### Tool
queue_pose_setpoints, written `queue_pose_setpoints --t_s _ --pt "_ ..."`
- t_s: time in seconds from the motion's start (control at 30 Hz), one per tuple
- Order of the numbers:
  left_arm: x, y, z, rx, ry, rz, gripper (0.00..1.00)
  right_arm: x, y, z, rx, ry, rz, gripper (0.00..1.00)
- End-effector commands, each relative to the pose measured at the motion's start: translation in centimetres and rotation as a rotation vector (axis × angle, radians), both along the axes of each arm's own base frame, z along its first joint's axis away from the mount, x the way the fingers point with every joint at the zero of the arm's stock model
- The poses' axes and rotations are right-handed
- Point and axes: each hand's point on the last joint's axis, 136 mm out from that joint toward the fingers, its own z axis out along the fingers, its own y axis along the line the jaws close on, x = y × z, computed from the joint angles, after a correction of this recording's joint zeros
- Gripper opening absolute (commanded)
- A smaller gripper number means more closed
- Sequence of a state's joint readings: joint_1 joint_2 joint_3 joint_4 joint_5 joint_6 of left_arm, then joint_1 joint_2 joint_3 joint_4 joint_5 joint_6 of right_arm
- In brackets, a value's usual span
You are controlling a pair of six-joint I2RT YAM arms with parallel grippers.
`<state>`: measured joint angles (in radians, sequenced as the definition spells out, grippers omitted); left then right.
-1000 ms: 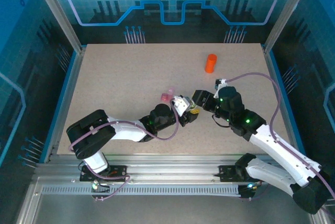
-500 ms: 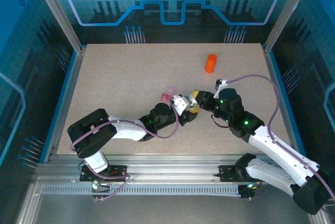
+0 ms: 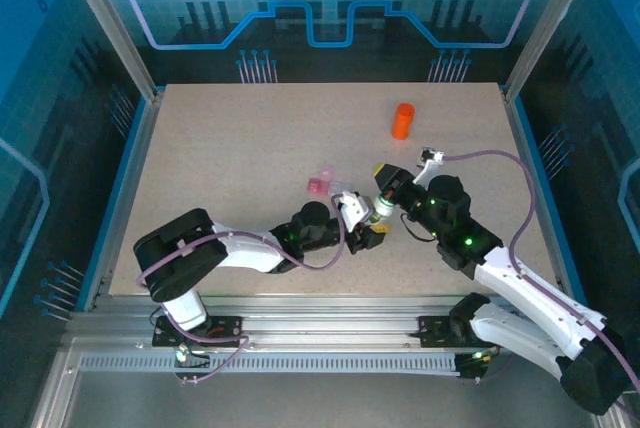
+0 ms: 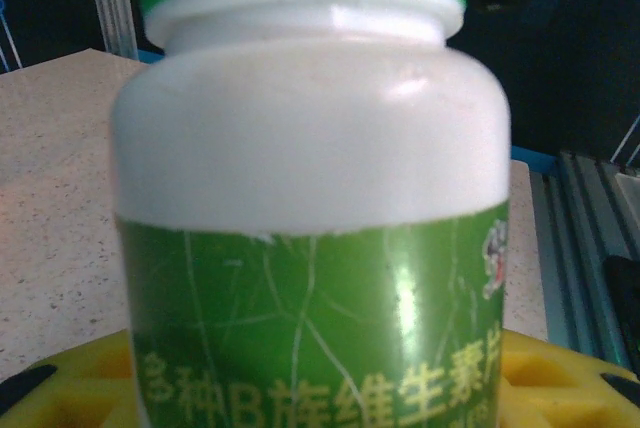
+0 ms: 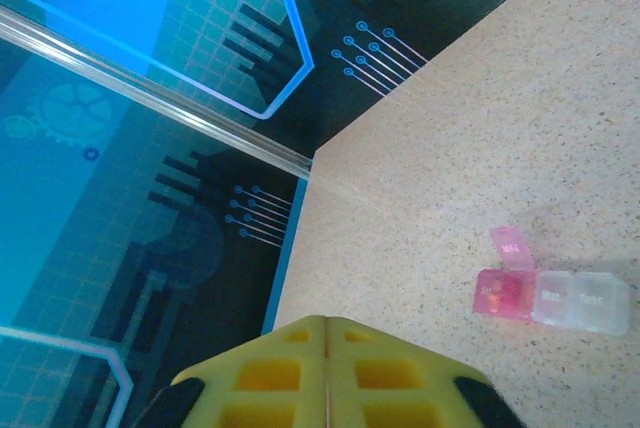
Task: Sort the pills into containers
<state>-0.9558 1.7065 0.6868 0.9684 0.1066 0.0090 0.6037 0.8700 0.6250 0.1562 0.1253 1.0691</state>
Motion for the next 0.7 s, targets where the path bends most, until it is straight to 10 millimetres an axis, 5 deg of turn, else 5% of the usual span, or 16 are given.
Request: queue_pose_setpoints --t_s 0.0,0.1,0.2,0.67 --pt "1.1 -0.1 3.6 -0.075 -0.100 0.043 0.00 -0.8 -1.1 0.3 -0.117 0.044 -0.016 0.32" --pt "2.3 0.7 3.5 -0.053 -0.113 0.123 0.00 -1.6 -2.4 0.2 -0.295 0.086 -0.015 0.48" --pt "3.1 1.1 3.9 -0.055 -0.130 0.176 0.00 -2.4 -3.4 -0.3 -0.370 0.115 -0.018 0.54" --pt "3.8 1.0 6.5 -0.144 -0.161 0.209 0.00 -1.3 -1.1 -0.5 -0.284 0.113 0.087 0.55"
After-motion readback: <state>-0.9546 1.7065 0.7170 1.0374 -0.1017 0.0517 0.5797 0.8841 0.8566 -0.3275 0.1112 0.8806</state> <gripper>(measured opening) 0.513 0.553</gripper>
